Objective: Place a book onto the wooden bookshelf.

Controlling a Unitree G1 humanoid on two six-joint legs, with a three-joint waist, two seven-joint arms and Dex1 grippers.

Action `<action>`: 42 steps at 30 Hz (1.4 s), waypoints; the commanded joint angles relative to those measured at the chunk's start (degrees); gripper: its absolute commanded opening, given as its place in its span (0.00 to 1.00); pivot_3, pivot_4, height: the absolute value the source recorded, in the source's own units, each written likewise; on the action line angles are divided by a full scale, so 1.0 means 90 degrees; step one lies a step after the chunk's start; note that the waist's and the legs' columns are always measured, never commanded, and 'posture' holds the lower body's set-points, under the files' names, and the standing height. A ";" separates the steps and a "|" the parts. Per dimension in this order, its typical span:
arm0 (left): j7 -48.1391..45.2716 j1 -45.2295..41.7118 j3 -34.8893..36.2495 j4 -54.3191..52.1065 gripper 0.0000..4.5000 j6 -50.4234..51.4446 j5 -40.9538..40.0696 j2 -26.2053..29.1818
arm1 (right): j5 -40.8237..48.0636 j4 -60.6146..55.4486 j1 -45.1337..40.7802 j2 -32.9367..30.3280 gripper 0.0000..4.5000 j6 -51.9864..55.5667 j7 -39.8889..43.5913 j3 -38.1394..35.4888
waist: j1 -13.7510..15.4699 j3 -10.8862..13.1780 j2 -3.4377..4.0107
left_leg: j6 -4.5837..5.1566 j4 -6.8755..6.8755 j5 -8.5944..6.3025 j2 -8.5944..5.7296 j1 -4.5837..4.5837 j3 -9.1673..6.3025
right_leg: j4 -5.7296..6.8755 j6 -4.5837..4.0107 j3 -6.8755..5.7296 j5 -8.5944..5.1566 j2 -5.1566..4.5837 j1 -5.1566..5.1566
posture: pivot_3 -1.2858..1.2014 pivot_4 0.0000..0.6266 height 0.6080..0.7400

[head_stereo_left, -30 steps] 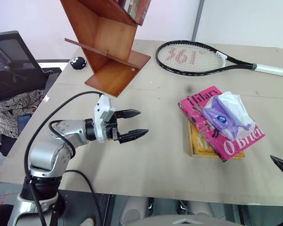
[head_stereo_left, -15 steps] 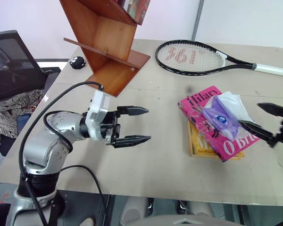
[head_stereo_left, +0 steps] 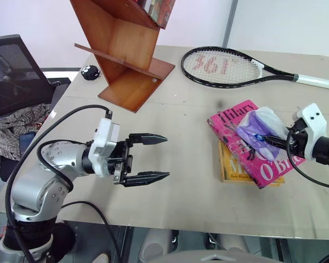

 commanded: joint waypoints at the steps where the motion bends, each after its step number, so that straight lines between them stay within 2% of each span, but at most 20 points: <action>1: 0.0059 -0.0126 -0.0063 -0.0168 1.00 -0.0127 -0.0158 -0.0119 | 0.0128 -0.0123 0.0093 0.0054 0.05 0.0255 -0.0164 -0.0782 | 0.0001 0.0000 0.0000 | 0.0000 0.0001 0.0000 0.0000 0.0000 0.0000 | 0.0000 0.0003 0.0001 -0.0002 0.0000 0.0000 | 0.52 0.24 0.83; 2: 0.0086 -0.0190 -0.0128 -0.0162 1.00 -0.0134 -0.0153 -0.0174 | 0.0083 -0.0074 0.0112 0.0086 0.02 0.0296 -0.0299 -0.1011 | 0.0002 0.0000 0.0000 | 0.0001 0.0002 0.0000 0.0000 0.0000 0.0001 | 0.0000 0.0004 0.0001 -0.0002 0.0000 0.0001 | 0.52 0.24 0.83; 5: 0.0278 -0.0476 -0.0287 -0.0176 1.00 -0.0022 -0.0296 -0.0428 | -0.0585 0.0388 0.0090 0.0118 0.02 0.0166 -0.0972 -0.1528 | 0.0004 0.0000 0.0000 | 0.0001 0.0003 0.0000 -0.0002 -0.0001 0.0003 | 0.0000 0.0000 0.0003 0.0001 0.0001 0.0001 | 0.52 0.24 0.83; 8: 0.0329 -0.0701 -0.0463 -0.0205 1.00 0.0013 -0.0339 -0.0580 | -0.1428 0.0950 -0.0062 0.0070 0.02 -0.0222 -0.1659 -0.1644 | 0.0008 0.0000 0.0001 | -0.0023 0.0005 0.0015 -0.0006 -0.0002 0.0005 | 0.0002 -0.0004 0.0003 0.0004 0.0003 0.0001 | 0.52 0.24 0.83; 12: 0.0412 -0.1107 -0.0721 -0.0165 1.00 0.0042 -0.0371 -0.0757 | -0.2069 0.1990 -0.0558 -0.0029 0.02 -0.0408 -0.1975 -0.1502 | -0.0049 -0.0001 0.0002 | -0.0026 0.0005 0.0017 -0.0005 0.0007 0.0029 | 0.0014 -0.0004 0.0005 0.0005 0.0014 -0.0003 | 0.52 0.24 0.83; 17: 0.0624 -0.1489 -0.1041 -0.0071 1.00 0.0003 -0.0245 -0.1092 | -0.2876 0.4502 -0.1603 0.0078 0.02 -0.1267 -0.1968 -0.0841 | -0.0157 -0.0001 0.0001 | 0.0002 0.0006 0.0004 -0.0005 0.0017 0.0043 | 0.0018 0.0011 0.0015 -0.0004 0.0017 0.0000 | 0.52 0.24 0.83; 20: 0.0675 -0.1522 -0.1115 -0.0025 1.00 -0.0058 -0.0155 -0.1164 | -0.2974 0.5625 -0.2036 0.0278 0.02 -0.1637 -0.1765 -0.0739 | -0.0182 0.0000 0.0000 | 0.0002 0.0008 0.0005 -0.0004 0.0017 0.0049 | 0.0018 0.0003 0.0024 0.0002 0.0022 -0.0002 | 0.52 0.24 0.83; 22: 0.0735 -0.1533 -0.1122 -0.0020 1.00 -0.0065 -0.0146 -0.1191 | -0.2911 0.6110 -0.2125 0.0326 0.14 -0.1822 -0.1490 -0.0817 | -0.0181 0.0000 0.0001 | -0.0020 0.0008 0.0018 -0.0002 0.0019 0.0053 | 0.0024 0.0013 0.0030 0.0022 0.0024 -0.0003 | 0.52 0.24 0.83; 24: 0.0786 -0.1524 -0.1109 -0.0027 1.00 -0.0052 -0.0164 -0.1190 | -0.2899 0.6224 -0.1992 0.0210 0.35 -0.1867 -0.1273 -0.0884 | -0.0177 0.0001 0.0004 | -0.0020 0.0008 0.0018 0.0002 0.0018 0.0053 | 0.0024 0.0016 0.0030 0.0024 0.0026 -0.0003 | 0.52 0.24 0.83; 25: 0.0815 -0.1517 -0.1108 -0.0049 1.00 -0.0035 -0.0173 -0.1184 | -0.2893 0.6096 -0.1875 0.0118 0.40 -0.1867 -0.1180 -0.0935 | -0.0176 0.0001 0.0004 | -0.0020 0.0008 0.0018 0.0003 0.0018 0.0054 | 0.0024 0.0017 0.0031 0.0024 0.0026 -0.0004 | 0.52 0.24 0.83; 26: 0.0846 -0.1511 -0.1109 -0.0083 1.00 -0.0015 -0.0182 -0.1176 | -0.2870 0.5803 -0.1683 -0.0010 0.50 -0.1829 -0.1010 -0.0987 | -0.0163 0.0001 0.0006 | -0.0020 0.0008 0.0018 0.0003 0.0018 0.0055 | 0.0024 0.0017 0.0031 0.0024 0.0026 -0.0004 | 0.52 0.24 0.83; 27: 0.0861 -0.1501 -0.1096 -0.0108 1.00 0.0002 -0.0203 -0.1161 | -0.2816 0.5423 -0.1456 -0.0137 0.65 -0.1756 -0.0806 -0.1051 | -0.0156 0.0001 0.0007 | -0.0020 0.0008 0.0017 0.0003 0.0016 0.0055 | 0.0023 0.0018 0.0031 0.0023 0.0025 -0.0005 | 0.52 0.24 0.83; 31: 0.0916 -0.1485 -0.1073 -0.0121 1.00 0.0033 -0.0261 -0.1129 | -0.2583 0.3796 -0.0247 -0.0618 0.98 -0.1648 0.0157 -0.1533 | -0.0149 0.0005 0.0023 | -0.0013 0.0009 0.0013 0.0002 0.0016 0.0055 | 0.0021 0.0036 0.0030 0.0012 0.0021 -0.0004 | 0.52 0.24 0.83; 34: 0.0903 -0.1435 -0.1080 -0.0096 1.00 0.0047 -0.0241 -0.1084 | -0.2107 0.2474 0.0807 -0.0913 0.98 -0.1276 0.1252 -0.2457 | -0.0145 0.0004 0.0026 | 0.0007 0.0009 -0.0001 0.0008 0.0019 0.0054 | 0.0021 0.0045 0.0025 0.0007 0.0023 -0.0002 | 0.52 0.24 0.83; 35: 0.0873 -0.1399 -0.1085 -0.0085 1.00 0.0032 -0.0207 -0.1049 | -0.2010 0.2128 0.1048 -0.0975 0.89 -0.1168 0.1488 -0.2736 | -0.0158 0.0004 0.0023 | 0.0009 0.0009 -0.0002 0.0010 0.0016 0.0054 | 0.0022 0.0046 0.0025 0.0007 0.0023 -0.0005 | 0.52 0.24 0.83; 36: 0.0867 -0.1365 -0.1073 -0.0079 1.00 0.0036 -0.0203 -0.1022 | -0.1844 0.1820 0.1200 -0.0997 0.85 -0.0964 0.1672 -0.2990 | -0.0167 0.0005 0.0023 | 0.0009 0.0010 -0.0003 0.0017 0.0024 0.0055 | 0.0021 0.0046 0.0025 0.0007 0.0028 0.0001 | 0.52 0.24 0.83; 38: 0.0870 -0.1325 -0.1035 -0.0059 1.00 0.0049 -0.0212 -0.0981 | -0.1627 0.1330 0.1375 -0.0983 0.66 -0.0689 0.1873 -0.3197 | -0.0180 0.0005 0.0022 | 0.0011 0.0011 -0.0004 0.0025 0.0026 0.0058 | 0.0021 0.0042 0.0027 0.0008 0.0032 0.0000 | 0.52 0.24 0.83; 41: 0.0914 -0.1246 -0.0985 -0.0065 1.00 0.0091 -0.0230 -0.0904 | -0.1386 0.0796 0.1323 -0.0884 0.37 -0.0438 0.1903 -0.3017 | -0.0176 0.0005 0.0022 | 0.0010 0.0021 -0.0005 0.0038 0.0029 0.0058 | 0.0022 0.0003 0.0028 0.0004 0.0038 0.0000 | 0.52 0.24 0.83; 42: 0.0986 -0.1173 -0.0916 -0.0115 1.00 0.0136 -0.0274 -0.0862 | -0.1366 0.0700 0.1132 -0.0825 0.24 -0.0424 0.1791 -0.2654 | -0.0175 0.0005 0.0022 | 0.0009 0.0023 -0.0004 0.0040 0.0027 0.0057 | 0.0023 -0.0001 0.0028 0.0006 0.0037 -0.0001 | 0.52 0.24 0.83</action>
